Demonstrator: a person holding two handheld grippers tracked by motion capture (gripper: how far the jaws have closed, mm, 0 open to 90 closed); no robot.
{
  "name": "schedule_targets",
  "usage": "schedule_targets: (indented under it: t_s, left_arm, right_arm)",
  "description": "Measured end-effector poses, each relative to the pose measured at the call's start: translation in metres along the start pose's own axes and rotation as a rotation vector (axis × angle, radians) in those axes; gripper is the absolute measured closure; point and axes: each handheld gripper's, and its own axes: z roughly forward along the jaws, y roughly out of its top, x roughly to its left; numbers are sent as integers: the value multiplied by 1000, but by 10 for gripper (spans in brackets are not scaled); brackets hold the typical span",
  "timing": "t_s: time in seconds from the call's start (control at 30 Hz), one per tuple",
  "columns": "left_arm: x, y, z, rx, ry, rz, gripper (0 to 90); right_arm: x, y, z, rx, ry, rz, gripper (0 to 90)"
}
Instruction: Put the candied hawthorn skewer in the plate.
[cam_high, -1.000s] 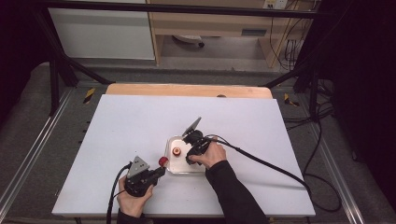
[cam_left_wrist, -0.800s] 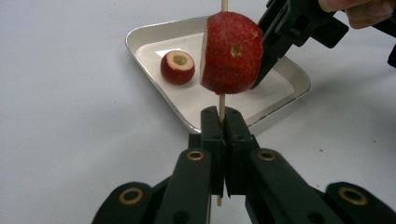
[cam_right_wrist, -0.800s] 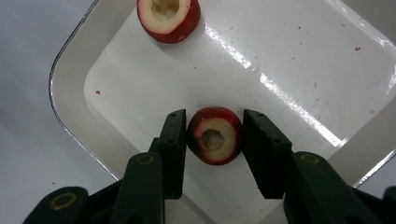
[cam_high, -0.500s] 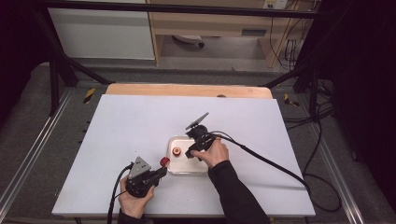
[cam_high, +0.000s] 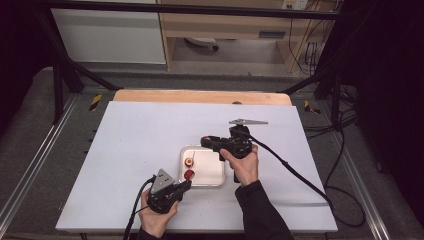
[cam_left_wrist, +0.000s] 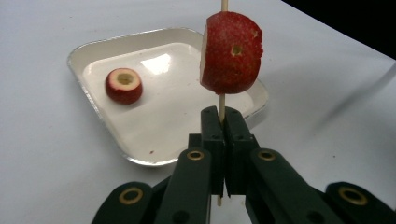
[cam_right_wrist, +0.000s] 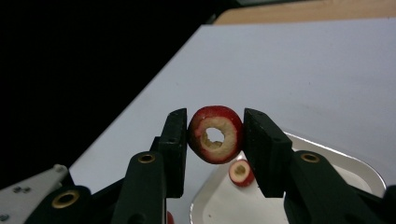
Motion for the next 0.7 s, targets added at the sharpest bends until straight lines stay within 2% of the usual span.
schedule_targets:
  t_s: [0.1,0.3,0.5,0.63,0.7]
  left_arm:
    - [-9,3,7,10,-4,14,886]
    - [-19,8,17,10,1,-6,887]
    - [-25,15,22,1,-4,-13,887]
    - [-28,18,25,-1,-4,-14,887]
    - [-29,19,27,-5,-6,-14,887]
  right_arm:
    - [-3,-6,-9,-89,39,13,620]
    - [-9,-17,-18,-214,75,3,620]
    - [-9,-24,-21,-278,91,-13,620]
    - [-7,-28,-22,-319,101,-3,620]
    - [-5,-28,-21,-333,117,17,620]
